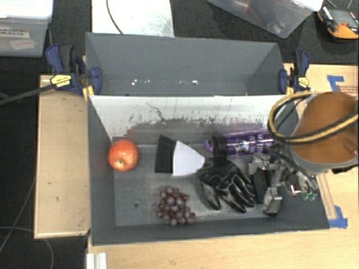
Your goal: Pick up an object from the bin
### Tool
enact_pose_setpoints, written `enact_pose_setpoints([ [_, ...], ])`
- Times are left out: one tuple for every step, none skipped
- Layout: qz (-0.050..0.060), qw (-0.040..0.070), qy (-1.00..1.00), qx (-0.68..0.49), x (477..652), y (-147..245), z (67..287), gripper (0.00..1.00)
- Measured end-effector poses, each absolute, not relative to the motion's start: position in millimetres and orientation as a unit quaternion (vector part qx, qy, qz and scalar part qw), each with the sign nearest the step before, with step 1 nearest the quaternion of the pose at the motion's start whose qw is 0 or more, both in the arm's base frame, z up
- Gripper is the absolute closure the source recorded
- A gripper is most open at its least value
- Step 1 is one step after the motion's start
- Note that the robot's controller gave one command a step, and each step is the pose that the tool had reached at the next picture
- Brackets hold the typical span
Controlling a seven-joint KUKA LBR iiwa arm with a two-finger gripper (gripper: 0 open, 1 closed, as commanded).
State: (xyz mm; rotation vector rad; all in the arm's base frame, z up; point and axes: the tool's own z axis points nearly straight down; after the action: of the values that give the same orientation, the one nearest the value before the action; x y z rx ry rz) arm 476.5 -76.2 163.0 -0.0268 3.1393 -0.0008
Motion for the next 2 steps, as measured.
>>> enact_pose_setpoints([
  [0.0,0.001,1.0,-0.009,476.5,-76.2,163.0,1.0],
  [0.0,0.001,1.0,-0.009,476.5,-76.2,163.0,1.0],
])
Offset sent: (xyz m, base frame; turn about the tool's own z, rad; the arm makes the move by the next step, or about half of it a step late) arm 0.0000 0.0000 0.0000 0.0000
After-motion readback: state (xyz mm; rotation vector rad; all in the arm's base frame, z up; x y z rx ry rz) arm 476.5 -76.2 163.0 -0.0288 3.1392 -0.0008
